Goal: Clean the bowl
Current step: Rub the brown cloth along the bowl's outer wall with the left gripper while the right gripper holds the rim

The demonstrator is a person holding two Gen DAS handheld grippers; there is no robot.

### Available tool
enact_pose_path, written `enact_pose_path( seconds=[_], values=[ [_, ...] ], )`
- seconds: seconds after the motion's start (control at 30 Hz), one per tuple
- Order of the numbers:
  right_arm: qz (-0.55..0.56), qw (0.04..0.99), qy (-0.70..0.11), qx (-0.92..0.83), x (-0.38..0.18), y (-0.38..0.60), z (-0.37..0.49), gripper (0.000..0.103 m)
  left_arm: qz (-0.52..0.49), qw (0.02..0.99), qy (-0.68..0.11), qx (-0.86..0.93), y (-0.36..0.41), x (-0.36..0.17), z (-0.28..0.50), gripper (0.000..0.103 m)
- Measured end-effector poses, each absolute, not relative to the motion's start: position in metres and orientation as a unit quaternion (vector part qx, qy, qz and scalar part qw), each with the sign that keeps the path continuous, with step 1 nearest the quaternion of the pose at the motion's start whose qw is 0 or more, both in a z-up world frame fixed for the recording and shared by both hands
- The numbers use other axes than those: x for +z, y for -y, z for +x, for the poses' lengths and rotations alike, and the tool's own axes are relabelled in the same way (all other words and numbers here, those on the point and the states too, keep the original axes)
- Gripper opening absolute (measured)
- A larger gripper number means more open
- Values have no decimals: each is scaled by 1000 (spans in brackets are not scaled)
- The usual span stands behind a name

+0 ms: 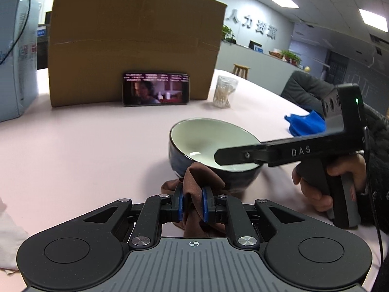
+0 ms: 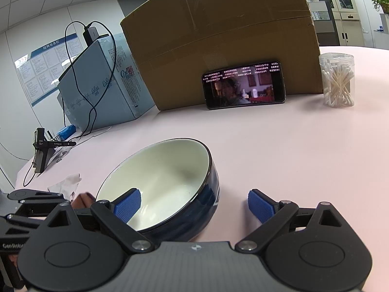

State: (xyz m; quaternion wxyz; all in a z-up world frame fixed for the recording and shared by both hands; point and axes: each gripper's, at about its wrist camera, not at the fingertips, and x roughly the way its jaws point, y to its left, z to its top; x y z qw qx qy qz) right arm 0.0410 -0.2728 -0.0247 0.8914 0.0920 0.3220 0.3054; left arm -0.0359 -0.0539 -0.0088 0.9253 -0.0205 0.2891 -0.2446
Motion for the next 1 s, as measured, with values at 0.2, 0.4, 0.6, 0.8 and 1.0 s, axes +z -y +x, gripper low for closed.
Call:
enact_pose_path(
  seconds=[0.2, 0.4, 0.6, 0.8, 1.0],
  values=[
    [91, 891, -322, 305, -24, 271, 41, 97, -19, 907, -295, -300, 74, -10, -42, 14],
    [92, 891, -322, 306, -24, 271, 42, 97, -21, 915, -292, -279, 68, -10, -40, 14],
    [91, 891, -322, 306, -24, 271, 42, 97, -30, 923, -287, -256, 59, -9, -37, 14],
    [91, 891, -322, 306, -24, 271, 42, 97, -27, 910, -294, -292, 73, -10, -40, 14],
    [92, 891, -322, 306, -24, 271, 42, 97, -33, 914, -290, -280, 72, -12, -38, 14]
  ],
)
